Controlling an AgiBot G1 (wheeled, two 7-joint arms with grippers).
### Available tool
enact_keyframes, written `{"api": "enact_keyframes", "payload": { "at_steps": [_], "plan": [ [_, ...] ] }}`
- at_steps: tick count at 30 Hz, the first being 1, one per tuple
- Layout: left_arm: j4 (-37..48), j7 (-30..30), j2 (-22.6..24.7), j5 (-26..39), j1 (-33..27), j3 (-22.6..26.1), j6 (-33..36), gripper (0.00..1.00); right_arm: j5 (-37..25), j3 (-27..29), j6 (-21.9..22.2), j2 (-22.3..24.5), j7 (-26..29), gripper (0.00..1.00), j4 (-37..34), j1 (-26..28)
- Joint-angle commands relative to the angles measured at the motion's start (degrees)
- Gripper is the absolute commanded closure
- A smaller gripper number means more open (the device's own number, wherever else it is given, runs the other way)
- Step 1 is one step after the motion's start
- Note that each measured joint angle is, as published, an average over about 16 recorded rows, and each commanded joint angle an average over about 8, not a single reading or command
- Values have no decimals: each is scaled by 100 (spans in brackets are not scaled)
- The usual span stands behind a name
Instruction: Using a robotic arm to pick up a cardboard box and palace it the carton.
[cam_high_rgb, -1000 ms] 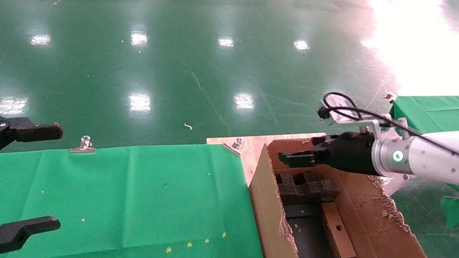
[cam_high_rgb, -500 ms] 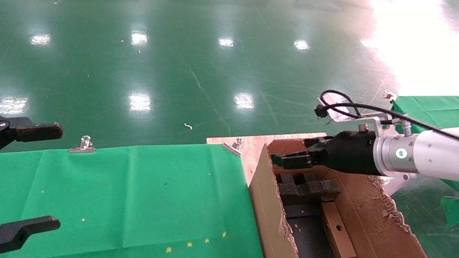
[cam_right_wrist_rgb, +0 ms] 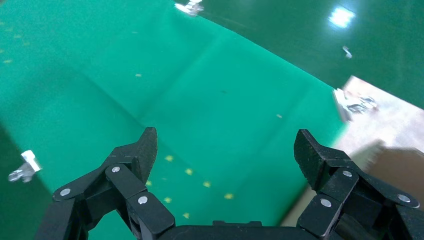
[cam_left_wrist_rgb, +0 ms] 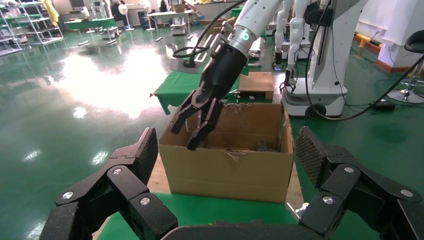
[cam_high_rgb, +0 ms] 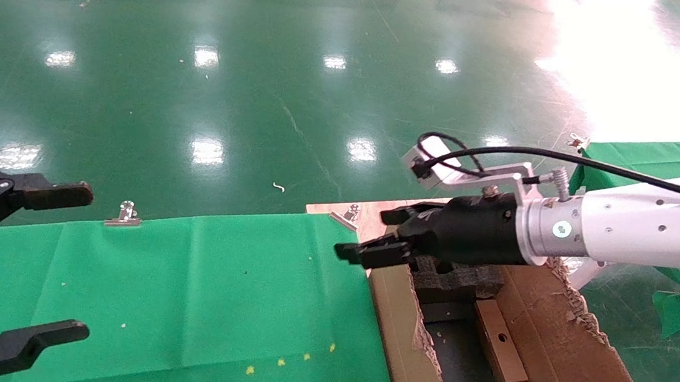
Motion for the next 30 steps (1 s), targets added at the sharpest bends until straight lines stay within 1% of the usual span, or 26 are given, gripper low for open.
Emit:
{"api": "enact_keyframes", "payload": {
  "at_steps": [1,30],
  "plan": [
    [0,0,0,0,0,0,0,0,93,322,-176,-29,-209,0,-17,-197],
    [0,2,-1,-2,-1,3,-1,0,1448,4999,-2728,-452,-3235,0,-257,-3047]
  ]
}}
